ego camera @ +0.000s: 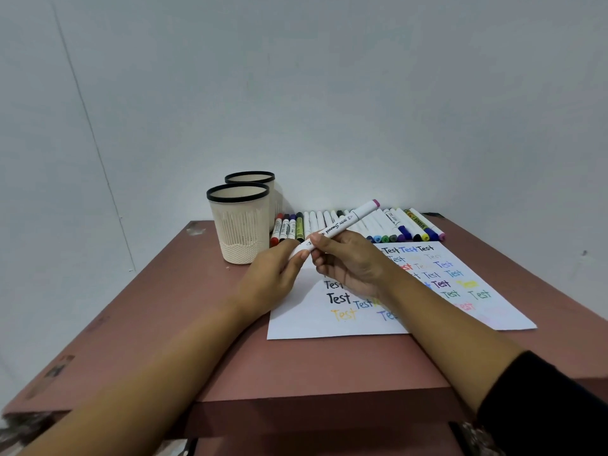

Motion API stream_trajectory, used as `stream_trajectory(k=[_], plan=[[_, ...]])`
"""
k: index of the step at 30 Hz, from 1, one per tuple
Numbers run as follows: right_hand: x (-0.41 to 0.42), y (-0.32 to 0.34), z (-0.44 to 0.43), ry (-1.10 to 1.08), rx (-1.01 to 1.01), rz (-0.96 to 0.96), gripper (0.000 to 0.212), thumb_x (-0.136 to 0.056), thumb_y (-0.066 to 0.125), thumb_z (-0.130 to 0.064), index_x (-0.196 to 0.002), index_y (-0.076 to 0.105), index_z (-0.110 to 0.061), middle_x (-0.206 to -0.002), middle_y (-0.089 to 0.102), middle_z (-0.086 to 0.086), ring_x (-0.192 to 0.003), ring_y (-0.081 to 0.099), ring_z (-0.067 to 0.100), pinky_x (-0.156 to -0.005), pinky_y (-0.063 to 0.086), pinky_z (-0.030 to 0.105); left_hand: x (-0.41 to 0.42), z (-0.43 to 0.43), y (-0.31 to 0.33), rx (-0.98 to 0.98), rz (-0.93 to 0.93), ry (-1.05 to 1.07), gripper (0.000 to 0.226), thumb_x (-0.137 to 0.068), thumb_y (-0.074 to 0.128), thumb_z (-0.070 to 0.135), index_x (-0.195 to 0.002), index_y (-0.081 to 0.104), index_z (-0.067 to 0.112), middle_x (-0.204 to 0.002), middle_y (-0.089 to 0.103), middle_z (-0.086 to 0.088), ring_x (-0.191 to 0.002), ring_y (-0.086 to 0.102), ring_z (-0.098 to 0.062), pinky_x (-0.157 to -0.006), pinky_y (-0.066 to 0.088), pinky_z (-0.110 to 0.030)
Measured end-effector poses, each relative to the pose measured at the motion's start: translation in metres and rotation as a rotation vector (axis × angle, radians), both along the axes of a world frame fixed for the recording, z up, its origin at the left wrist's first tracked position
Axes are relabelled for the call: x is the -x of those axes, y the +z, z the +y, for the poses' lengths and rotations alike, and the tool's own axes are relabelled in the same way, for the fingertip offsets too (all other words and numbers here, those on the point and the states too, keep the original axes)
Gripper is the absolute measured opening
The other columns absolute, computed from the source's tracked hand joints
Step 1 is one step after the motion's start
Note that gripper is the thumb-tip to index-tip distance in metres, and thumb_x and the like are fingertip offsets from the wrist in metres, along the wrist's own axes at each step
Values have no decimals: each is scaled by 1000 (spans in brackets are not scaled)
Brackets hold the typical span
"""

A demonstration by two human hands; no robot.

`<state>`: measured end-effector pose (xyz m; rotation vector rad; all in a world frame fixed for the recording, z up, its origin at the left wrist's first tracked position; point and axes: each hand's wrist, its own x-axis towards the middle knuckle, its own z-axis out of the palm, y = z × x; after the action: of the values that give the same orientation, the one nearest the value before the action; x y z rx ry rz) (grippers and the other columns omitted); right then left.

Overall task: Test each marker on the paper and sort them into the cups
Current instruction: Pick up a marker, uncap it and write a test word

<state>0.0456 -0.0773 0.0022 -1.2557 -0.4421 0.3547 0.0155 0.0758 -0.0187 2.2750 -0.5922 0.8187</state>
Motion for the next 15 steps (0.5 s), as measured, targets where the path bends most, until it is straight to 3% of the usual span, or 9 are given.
stream_trajectory(k=[6, 11, 15], plan=[[3, -1, 0, -22, 19, -25, 11, -93, 57, -13, -86, 61, -4, -63, 58, 2, -56, 54, 7, -53, 49, 15, -1, 0, 1, -13, 6, 10, 42, -88, 39, 34, -96, 60, -2, -61, 43, 13, -54, 44, -4, -54, 32, -8], [2, -1, 3, -100, 37, -68, 14, -91, 61, -19, -87, 65, -6, -64, 62, 1, -56, 56, 8, -52, 48, 16, -2, 3, 1, 83, 47, 47, 31, -95, 47, 30, -109, 61, 6, -80, 60, -6, -67, 50, -16, -60, 35, -13], [6, 5, -1, -252, 238, -120, 31, -88, 64, -36, -81, 69, -6, -62, 62, 7, -48, 55, 10, -48, 47, 19, -2, 6, 2, 98, 70, 121, 22, -95, 48, 24, -106, 59, 9, -71, 52, 6, -62, 47, -6, -57, 34, -13]])
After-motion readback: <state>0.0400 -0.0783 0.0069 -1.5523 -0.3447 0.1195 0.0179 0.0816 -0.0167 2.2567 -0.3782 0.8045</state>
